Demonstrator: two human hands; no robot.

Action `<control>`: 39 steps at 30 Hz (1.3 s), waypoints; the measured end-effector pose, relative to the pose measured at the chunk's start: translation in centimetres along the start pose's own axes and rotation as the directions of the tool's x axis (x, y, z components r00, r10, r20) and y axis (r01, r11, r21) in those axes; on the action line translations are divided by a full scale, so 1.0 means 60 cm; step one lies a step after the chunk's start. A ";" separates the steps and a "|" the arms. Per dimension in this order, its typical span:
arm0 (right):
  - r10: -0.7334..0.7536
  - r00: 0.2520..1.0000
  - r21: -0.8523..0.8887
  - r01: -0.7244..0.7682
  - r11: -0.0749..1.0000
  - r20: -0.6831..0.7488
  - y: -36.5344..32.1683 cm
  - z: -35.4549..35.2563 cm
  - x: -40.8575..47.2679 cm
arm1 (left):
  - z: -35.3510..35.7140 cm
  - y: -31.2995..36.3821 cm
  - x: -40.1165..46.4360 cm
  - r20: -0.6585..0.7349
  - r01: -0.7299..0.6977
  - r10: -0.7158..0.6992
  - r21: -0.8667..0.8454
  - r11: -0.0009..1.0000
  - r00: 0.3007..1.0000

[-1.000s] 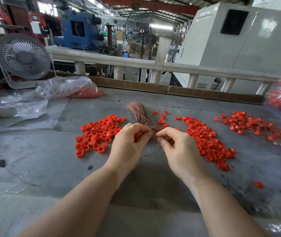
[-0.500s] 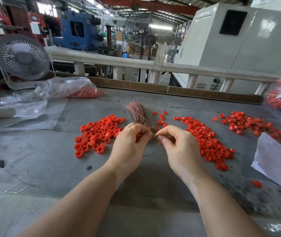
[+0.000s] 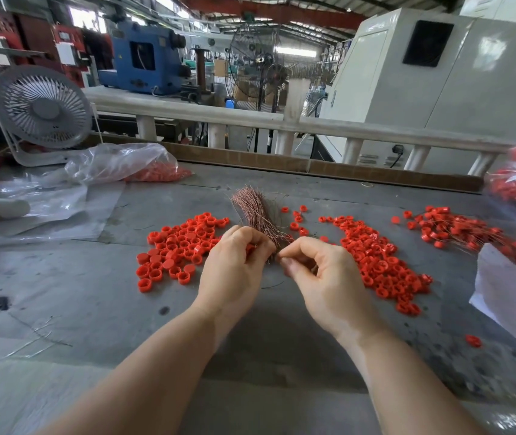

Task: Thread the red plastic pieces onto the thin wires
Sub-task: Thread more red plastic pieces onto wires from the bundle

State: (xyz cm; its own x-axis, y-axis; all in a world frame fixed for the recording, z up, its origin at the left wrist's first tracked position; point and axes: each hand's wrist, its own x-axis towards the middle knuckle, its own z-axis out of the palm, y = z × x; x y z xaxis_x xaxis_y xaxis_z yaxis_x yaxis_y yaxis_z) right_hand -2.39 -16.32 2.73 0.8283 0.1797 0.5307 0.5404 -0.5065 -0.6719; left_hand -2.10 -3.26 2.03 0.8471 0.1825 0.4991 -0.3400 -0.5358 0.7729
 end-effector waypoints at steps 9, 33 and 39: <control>0.084 0.995 0.053 -0.081 0.995 -0.058 0.010 -0.001 0.006 | -0.010 0.000 -0.001 0.140 0.254 -0.213 -0.448 0.857 0.967; 0.050 0.998 0.033 -0.049 0.998 -0.037 0.007 -0.004 0.005 | -0.009 -0.005 0.002 0.265 0.390 -0.289 -0.534 0.750 0.920; 0.036 0.997 0.023 -0.035 0.999 -0.067 0.008 -0.007 0.006 | -0.009 -0.003 0.003 0.288 0.415 -0.301 -0.568 0.711 0.909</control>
State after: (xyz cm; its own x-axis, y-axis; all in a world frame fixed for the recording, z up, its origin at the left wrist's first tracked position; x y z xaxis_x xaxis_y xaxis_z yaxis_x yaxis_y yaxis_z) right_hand -1.91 -16.86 2.82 0.8356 0.1038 0.5395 0.5143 -0.4929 -0.7018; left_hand -2.13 -2.70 2.18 0.9900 0.0899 0.1086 -0.1223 0.1635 0.9789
